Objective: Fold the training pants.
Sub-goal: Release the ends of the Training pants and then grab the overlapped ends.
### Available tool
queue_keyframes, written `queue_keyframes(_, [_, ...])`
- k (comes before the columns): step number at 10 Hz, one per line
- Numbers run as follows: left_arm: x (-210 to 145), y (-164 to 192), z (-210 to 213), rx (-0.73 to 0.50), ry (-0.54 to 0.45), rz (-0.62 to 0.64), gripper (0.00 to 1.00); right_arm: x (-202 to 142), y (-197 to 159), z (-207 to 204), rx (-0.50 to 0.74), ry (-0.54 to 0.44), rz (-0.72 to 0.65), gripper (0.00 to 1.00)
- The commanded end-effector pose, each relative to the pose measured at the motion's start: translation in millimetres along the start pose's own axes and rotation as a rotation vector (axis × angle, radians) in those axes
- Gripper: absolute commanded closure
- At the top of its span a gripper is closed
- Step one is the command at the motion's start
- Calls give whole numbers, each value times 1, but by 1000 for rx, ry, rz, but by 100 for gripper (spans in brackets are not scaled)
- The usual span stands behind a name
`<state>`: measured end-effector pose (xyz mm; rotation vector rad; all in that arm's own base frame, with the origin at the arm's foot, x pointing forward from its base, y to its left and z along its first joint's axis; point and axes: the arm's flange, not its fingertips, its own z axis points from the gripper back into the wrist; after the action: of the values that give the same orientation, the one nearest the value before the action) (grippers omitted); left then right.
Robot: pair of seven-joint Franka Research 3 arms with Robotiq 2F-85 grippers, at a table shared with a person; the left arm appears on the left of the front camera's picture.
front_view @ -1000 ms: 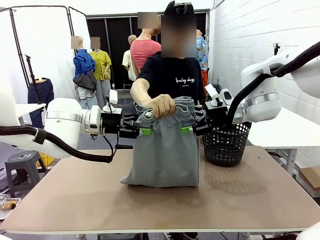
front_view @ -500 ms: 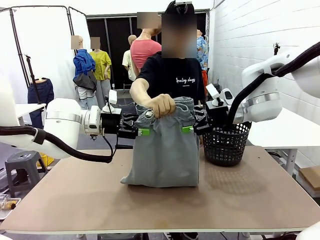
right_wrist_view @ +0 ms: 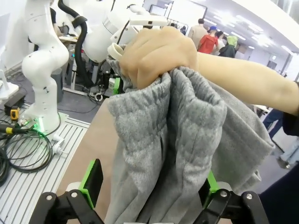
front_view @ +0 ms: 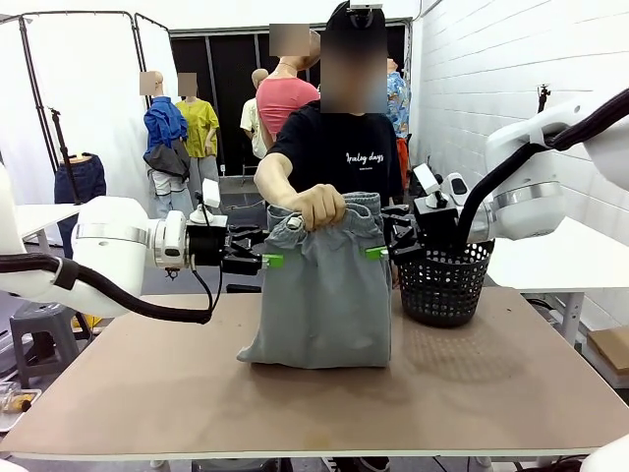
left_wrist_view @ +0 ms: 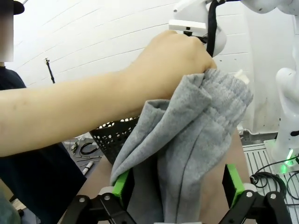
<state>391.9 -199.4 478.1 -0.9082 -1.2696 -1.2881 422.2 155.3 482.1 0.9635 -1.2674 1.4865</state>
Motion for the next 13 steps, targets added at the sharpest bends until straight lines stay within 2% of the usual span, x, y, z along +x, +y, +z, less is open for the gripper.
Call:
queue_keyframes(1, [-3,-6,3,81,-15,-12,0,-4,12,5,-49,9,8,0])
queue_keyframes(4, [-5,-5,10,183,-10,-29,0,-12,14,16,-154,-13,3,0])
queue_keyframes(8, [-8,-4,17,232,8,-19,0,-16,11,24,-292,-6,-16,0])
queue_keyframes(13, [-12,-2,22,269,25,3,0,-18,12,23,-245,-14,-63,0])
